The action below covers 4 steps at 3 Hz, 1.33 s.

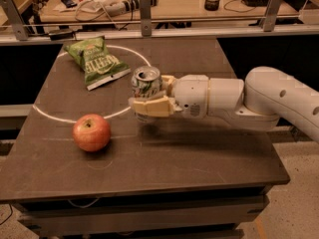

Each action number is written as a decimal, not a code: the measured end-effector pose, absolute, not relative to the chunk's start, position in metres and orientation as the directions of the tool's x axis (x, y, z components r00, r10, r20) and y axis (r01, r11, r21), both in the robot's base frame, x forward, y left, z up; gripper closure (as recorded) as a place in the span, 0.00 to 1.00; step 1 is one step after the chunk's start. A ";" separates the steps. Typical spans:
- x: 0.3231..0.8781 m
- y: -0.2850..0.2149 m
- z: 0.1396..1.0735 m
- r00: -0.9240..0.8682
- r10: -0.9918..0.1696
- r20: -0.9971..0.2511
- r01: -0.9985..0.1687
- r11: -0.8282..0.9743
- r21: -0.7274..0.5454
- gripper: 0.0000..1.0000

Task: Move 7up can near apple

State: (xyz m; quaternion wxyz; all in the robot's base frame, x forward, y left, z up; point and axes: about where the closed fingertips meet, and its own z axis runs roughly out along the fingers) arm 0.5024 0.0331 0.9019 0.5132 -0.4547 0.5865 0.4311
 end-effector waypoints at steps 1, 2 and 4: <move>0.496 0.046 0.897 -0.050 -0.086 -0.995 -0.982 0.188 0.033 1.00; 0.487 0.060 0.891 -0.043 -0.081 -0.996 -0.986 0.161 0.029 1.00; 0.468 0.077 0.870 -0.034 -0.110 -0.993 -0.994 0.107 0.022 1.00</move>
Offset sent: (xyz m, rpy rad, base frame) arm -0.0259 0.0419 -0.0201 0.0225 -0.0163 0.0821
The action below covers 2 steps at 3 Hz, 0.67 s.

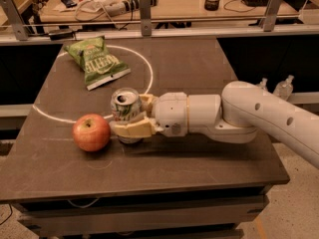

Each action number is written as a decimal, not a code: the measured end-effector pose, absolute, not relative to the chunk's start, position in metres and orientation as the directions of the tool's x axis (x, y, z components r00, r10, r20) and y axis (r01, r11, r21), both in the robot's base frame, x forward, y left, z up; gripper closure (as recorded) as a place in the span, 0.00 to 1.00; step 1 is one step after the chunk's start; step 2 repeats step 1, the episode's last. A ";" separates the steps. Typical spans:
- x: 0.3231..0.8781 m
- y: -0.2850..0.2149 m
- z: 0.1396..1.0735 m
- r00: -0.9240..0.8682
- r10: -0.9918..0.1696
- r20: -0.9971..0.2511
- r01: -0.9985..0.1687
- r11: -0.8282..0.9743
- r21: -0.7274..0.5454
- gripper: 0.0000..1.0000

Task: Move 7up can near apple

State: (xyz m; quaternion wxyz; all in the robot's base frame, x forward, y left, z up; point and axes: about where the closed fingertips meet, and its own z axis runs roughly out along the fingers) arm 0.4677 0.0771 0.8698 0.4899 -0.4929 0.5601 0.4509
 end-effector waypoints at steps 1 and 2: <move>0.467 0.079 0.871 -0.032 -0.111 -0.993 -0.994 0.103 0.021 0.82; 0.467 0.079 0.871 -0.032 -0.111 -0.993 -0.994 0.103 0.021 0.82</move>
Offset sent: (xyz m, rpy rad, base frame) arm 0.0000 0.0000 0.0000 0.0000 0.0000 0.0000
